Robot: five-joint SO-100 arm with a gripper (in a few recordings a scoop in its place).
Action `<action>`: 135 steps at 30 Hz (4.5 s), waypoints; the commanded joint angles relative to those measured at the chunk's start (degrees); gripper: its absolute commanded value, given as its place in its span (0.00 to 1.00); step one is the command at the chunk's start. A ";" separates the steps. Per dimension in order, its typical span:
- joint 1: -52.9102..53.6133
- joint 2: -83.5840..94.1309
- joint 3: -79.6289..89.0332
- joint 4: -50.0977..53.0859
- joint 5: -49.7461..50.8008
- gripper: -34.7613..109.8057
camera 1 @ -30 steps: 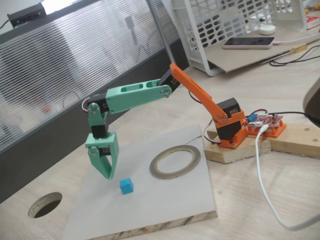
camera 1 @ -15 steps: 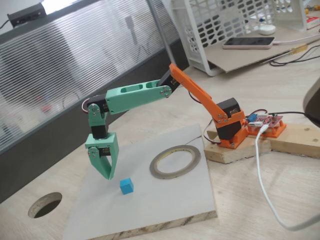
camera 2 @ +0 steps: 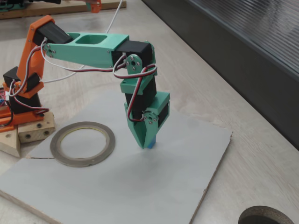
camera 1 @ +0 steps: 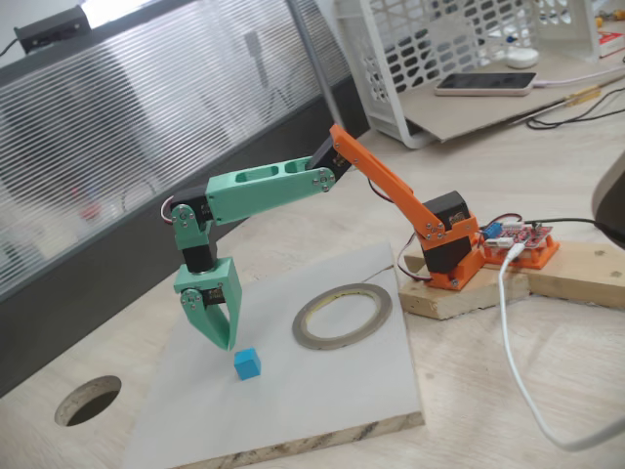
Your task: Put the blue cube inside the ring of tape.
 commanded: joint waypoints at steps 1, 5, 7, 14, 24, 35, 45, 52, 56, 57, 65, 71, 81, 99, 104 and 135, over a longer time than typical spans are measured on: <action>-0.62 -1.93 -2.55 -0.18 0.35 0.26; -0.62 -8.61 -11.51 -3.78 0.35 0.26; -0.62 -10.63 -16.26 -3.34 0.44 0.26; -0.62 -15.56 -19.07 -3.25 0.44 0.26; -0.62 -13.18 -19.69 12.48 0.44 0.26; -0.62 -6.50 -19.60 13.45 0.44 0.26; -0.44 -6.42 -19.60 13.54 0.44 0.26; -0.44 -6.42 -19.60 13.54 0.44 0.26; -0.44 -6.42 -19.60 13.45 0.35 0.26; -0.09 -6.42 -19.60 13.45 0.35 0.26; 0.09 -6.42 -19.51 13.45 0.18 0.26; 0.09 -6.42 -19.51 13.45 0.26 0.26; -0.09 -6.42 -19.51 13.54 0.35 0.26; 0.18 -6.24 -19.60 24.70 0.44 0.47; 0.00 -6.24 -19.60 27.25 0.44 0.52; -8.26 -6.33 -18.90 30.41 0.44 0.52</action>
